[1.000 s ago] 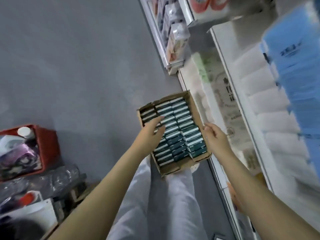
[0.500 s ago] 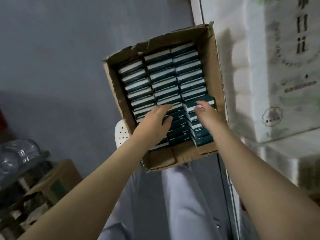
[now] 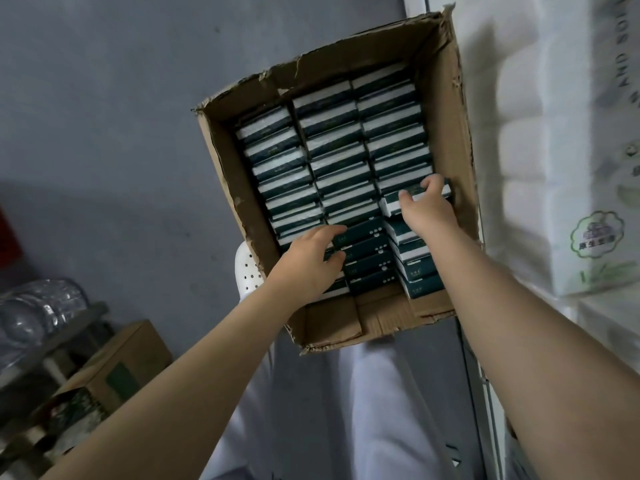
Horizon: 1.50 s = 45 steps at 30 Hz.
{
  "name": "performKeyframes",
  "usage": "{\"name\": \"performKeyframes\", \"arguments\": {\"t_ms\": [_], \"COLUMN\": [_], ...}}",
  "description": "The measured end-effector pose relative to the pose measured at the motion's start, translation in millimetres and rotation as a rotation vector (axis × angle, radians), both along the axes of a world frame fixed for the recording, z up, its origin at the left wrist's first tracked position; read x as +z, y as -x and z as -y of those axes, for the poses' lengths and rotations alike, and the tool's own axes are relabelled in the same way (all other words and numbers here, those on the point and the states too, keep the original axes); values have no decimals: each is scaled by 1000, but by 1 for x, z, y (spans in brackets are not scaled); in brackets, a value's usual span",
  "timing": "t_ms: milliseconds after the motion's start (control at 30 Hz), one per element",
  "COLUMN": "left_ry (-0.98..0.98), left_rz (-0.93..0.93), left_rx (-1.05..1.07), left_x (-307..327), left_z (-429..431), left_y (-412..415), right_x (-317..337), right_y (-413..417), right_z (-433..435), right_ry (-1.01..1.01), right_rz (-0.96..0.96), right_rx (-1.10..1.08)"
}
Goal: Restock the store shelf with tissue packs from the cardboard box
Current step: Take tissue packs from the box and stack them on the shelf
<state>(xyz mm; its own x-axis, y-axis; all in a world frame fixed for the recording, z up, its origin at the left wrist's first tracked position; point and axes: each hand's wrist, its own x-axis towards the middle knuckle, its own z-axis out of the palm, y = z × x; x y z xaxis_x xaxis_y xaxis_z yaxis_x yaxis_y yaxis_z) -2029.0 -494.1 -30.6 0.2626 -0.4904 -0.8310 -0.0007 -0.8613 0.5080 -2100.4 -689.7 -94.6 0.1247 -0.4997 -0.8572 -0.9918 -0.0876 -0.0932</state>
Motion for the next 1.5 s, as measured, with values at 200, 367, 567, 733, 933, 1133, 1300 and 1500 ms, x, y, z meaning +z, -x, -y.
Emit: {"name": "performKeyframes", "arguments": {"t_ms": [200, 367, 567, 733, 933, 1133, 1300, 1500], "left_ry": [13, -25, -77, 14, -2, -23, -49, -67], "left_rz": [5, -105, -424, -456, -313, -288, -278, -266], "left_rx": [43, 447, 968, 1055, 1087, 1077, 1084, 1128], "left_x": [-7, 1, 6, 1, -4, -4, -10, -8], "left_z": [4, 12, 12, 9, 4, -8, -20, -28], "left_y": [0, 2, 4, 11, 10, 6, 5, 12], "right_x": [-7, 21, 63, 62, 43, 18, -3, -3], "right_y": [4, 13, 29, 43, 45, 46, 41, 31], "right_z": [-3, -6, -17, -34, -42, -33, -28, -25], "right_ry": [-14, -24, -482, -556, -40, -80, -44, -68], "right_rz": [32, 324, 541, 496, 340, 151, 54, 52], "right_rx": [29, -257, -393, -332, -345, -610, -590, -418]}}
